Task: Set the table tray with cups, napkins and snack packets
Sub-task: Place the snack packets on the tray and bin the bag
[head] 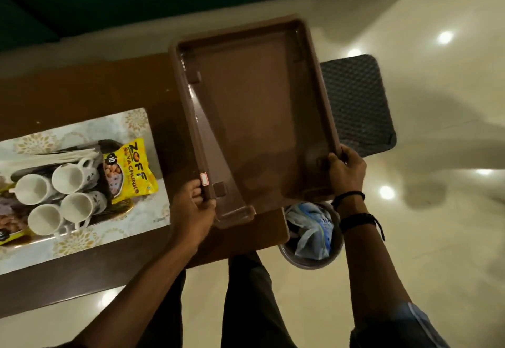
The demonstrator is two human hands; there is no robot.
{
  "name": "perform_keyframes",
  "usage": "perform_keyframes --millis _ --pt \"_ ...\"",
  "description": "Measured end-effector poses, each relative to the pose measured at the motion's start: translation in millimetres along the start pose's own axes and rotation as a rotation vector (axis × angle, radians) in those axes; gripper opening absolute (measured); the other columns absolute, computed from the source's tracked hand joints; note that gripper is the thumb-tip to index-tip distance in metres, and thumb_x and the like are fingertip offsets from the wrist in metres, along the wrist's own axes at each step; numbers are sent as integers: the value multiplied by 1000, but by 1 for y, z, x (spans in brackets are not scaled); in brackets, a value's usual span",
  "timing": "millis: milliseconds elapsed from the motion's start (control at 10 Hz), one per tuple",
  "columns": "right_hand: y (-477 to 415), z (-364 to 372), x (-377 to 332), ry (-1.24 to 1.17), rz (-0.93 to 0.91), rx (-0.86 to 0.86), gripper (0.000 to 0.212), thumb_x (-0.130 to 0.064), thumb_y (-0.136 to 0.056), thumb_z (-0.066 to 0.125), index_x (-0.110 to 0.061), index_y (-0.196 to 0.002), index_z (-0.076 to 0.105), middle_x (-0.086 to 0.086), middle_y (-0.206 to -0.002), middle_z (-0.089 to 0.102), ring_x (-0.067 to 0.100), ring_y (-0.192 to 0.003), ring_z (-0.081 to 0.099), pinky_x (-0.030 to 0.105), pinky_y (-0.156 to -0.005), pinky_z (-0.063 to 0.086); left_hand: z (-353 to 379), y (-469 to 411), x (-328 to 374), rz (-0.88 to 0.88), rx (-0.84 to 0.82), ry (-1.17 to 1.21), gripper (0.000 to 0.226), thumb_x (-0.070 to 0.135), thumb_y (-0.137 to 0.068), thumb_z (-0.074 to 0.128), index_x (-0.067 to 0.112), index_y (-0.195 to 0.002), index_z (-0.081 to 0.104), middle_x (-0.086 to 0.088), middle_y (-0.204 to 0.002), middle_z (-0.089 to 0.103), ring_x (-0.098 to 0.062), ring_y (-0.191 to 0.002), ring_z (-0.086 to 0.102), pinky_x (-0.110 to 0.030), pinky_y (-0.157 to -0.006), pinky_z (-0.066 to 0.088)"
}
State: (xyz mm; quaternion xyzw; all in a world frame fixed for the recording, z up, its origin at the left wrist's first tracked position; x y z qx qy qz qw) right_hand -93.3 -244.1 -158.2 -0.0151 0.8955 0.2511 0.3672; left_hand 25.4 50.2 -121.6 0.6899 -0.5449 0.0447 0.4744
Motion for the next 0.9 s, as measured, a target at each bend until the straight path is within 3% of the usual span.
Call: perform_keyframes --millis 100,200,300,500,700,800,900 --pt "-19 -31 0 -24 -5 42 29 -2 -85 57 -7 -111 68 13 -104 69 19 -90 59 26 -77 54 23 -1 24 57 -81 -21 55 1 -77 72 8 -128 52 -11 -124 61 -13 -97 55 -28 -82 45" --pt "-46 -69 4 -56 46 83 29 3 -84 55 -1 -109 68 18 -102 68 22 -87 58 26 -71 52 62 -3 59 100 -241 -43 59 6 -80 70 15 -133 46 -7 -133 54 -9 -103 50 -25 -81 43" --pt "-68 -86 8 -67 87 100 28 1 -84 54 -2 -109 67 15 -97 65 28 -90 59 37 -81 53 88 -4 81 116 -359 -11 63 7 -82 69 17 -138 40 -7 -139 47 -12 -112 48 -26 -84 44" --pt "-113 -105 15 -47 120 60 29 -10 -90 55 -5 -116 65 17 -108 66 30 -97 59 42 -89 52 135 -7 115 115 -587 48 70 -3 -85 62 14 -144 30 -11 -143 43 -7 -105 42 -24 -89 40" --pt "-141 -99 23 -38 114 39 29 -11 -91 54 -5 -117 63 16 -109 66 31 -101 60 44 -94 51 170 -25 108 60 -737 31 80 -5 -85 60 22 -148 19 -8 -151 34 -20 -134 37 -32 -104 36" --pt "-141 -95 21 52 65 36 31 -12 -89 56 -5 -119 61 17 -115 66 29 -99 60 37 -90 50 174 -28 97 20 -846 -17 89 0 -86 60 30 -150 7 -5 -158 19 -25 -144 21 -46 -115 27" --pt "-139 -89 24 192 15 83 43 -19 -86 61 -6 -126 55 17 -127 59 32 -117 54 42 -103 44 169 -28 95 20 -839 -2 89 -1 -88 58 29 -150 3 -5 -160 12 -25 -146 17 -47 -116 25"
Point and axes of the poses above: each hand's wrist, its own y-axis away from the middle knuckle, its own z-axis out of the palm, x = y × z, the point moved 4 cm from there along -y, towards the middle knuckle
